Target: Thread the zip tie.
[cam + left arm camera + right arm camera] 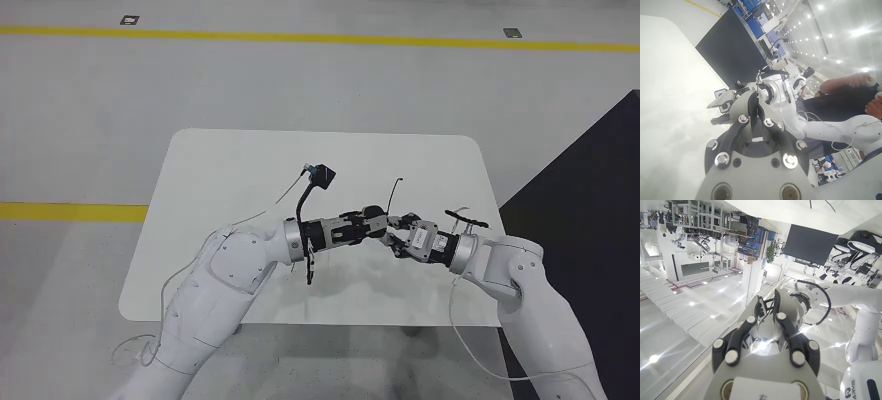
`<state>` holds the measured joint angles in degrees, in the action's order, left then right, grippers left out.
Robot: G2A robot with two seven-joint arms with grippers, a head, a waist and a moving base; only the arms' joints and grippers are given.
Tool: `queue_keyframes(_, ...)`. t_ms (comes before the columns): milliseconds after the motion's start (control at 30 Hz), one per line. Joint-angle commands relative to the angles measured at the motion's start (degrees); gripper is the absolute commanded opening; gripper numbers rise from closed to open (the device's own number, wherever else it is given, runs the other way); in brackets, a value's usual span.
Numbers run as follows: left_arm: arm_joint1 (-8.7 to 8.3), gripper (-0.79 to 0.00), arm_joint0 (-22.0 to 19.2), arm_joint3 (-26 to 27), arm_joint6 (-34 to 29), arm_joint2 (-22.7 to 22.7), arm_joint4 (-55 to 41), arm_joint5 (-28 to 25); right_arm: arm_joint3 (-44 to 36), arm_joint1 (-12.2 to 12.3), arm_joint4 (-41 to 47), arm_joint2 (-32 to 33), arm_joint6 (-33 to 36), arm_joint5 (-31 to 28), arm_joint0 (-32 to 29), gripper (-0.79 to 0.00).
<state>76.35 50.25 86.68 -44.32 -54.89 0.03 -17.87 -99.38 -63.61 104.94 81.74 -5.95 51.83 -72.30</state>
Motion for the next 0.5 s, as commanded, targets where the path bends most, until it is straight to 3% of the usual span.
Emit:
queue_keyframes(0, -0.01, -0.785, 0.03, 0.05, 0.00, -0.01, 0.01, 0.03, -0.08, 0.05, 0.08, 0.05, 0.11, 0.07, -0.02, -0.776)
queue_keyframes(467, -0.04, -0.785, 0.08, -0.08, 0.06, 0.08, 0.17, 0.20, -0.83, 0.52, -0.88, 2.92, 1.90, -3.62, -0.16, -0.785)
